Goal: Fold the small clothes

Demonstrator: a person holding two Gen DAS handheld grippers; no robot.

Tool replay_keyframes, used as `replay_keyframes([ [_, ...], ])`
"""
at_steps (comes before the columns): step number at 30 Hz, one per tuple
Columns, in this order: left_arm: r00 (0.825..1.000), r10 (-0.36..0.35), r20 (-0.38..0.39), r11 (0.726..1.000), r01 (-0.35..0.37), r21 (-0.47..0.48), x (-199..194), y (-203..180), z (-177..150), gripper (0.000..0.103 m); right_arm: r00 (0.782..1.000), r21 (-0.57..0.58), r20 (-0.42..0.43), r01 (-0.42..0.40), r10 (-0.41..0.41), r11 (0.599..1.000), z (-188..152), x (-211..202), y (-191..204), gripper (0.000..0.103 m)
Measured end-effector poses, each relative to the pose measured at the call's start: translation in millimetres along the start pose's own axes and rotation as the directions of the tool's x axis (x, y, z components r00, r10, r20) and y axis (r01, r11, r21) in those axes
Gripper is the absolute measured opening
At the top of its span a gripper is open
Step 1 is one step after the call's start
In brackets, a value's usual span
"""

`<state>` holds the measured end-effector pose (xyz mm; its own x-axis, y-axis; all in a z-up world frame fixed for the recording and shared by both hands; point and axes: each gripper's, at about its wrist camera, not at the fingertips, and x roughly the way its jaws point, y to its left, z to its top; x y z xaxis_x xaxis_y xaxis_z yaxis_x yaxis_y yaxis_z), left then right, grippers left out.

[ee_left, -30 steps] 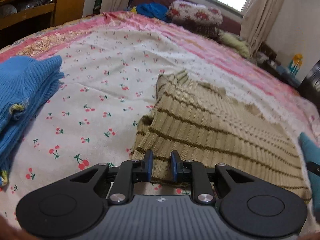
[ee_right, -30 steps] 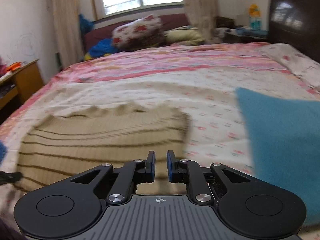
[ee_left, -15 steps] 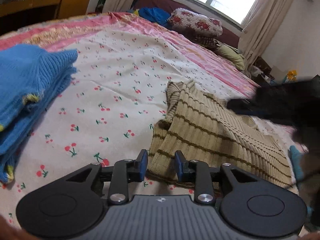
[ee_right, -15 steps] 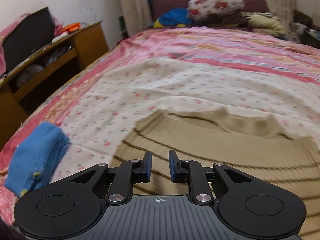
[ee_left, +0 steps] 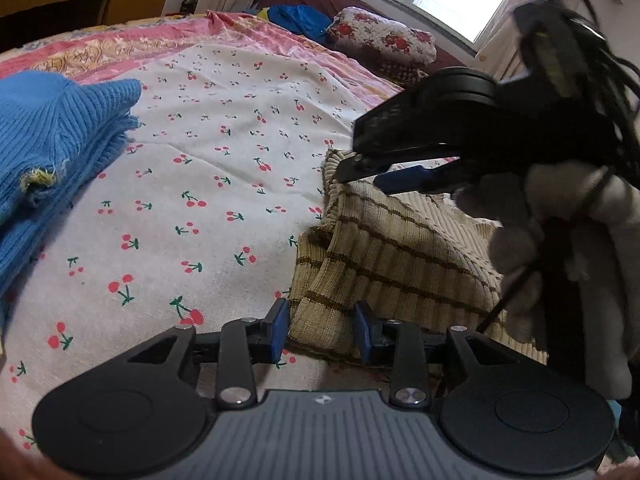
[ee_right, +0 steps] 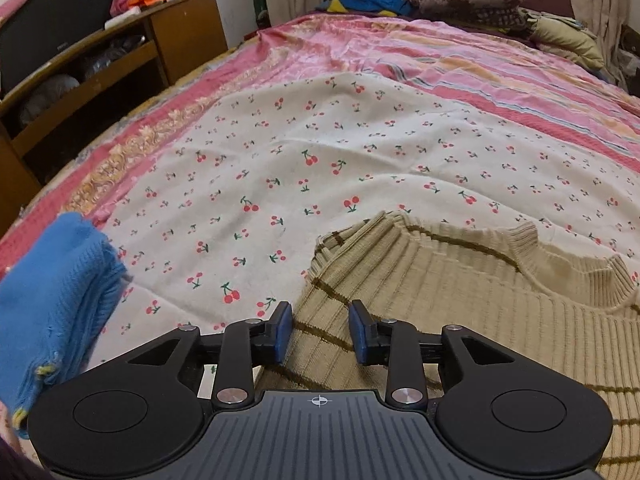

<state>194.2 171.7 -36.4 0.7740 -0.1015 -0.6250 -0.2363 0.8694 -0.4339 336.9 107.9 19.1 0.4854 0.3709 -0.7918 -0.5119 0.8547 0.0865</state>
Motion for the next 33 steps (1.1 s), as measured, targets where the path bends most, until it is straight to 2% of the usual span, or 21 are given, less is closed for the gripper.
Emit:
replay_keyframes([
  [7,1.0,0.025,0.007,0.999,-0.025,0.037,4,-5,-1,0.039,1.0,-0.024,-0.028,0.008,-0.009,1.0,0,14,6,0.038],
  [12,0.999,0.039,0.012,0.997,-0.04,0.068,5,-10,-3,0.039,0.996,-0.135,-0.029,0.082,-0.087,0.987,0,28,21,0.039],
  [17,0.999,0.046,0.013,0.995,-0.047,0.084,5,-12,-4,0.039,0.991,-0.197,-0.018,0.13,-0.136,0.972,-1,32,26,0.028],
  [23,0.999,0.05,0.012,0.995,-0.051,0.09,5,-14,-4,0.041,0.991,-0.194,-0.006,0.128,-0.131,0.973,-2,22,23,0.015],
  [28,0.999,0.046,0.016,0.995,-0.047,0.09,5,-14,-4,0.047,0.993,-0.182,0.003,0.116,-0.117,0.976,0,11,19,0.013],
  [33,0.998,0.055,0.024,0.992,-0.057,0.111,7,-17,-5,0.049,0.994,-0.183,0.019,0.109,-0.107,0.977,0,-2,16,0.012],
])
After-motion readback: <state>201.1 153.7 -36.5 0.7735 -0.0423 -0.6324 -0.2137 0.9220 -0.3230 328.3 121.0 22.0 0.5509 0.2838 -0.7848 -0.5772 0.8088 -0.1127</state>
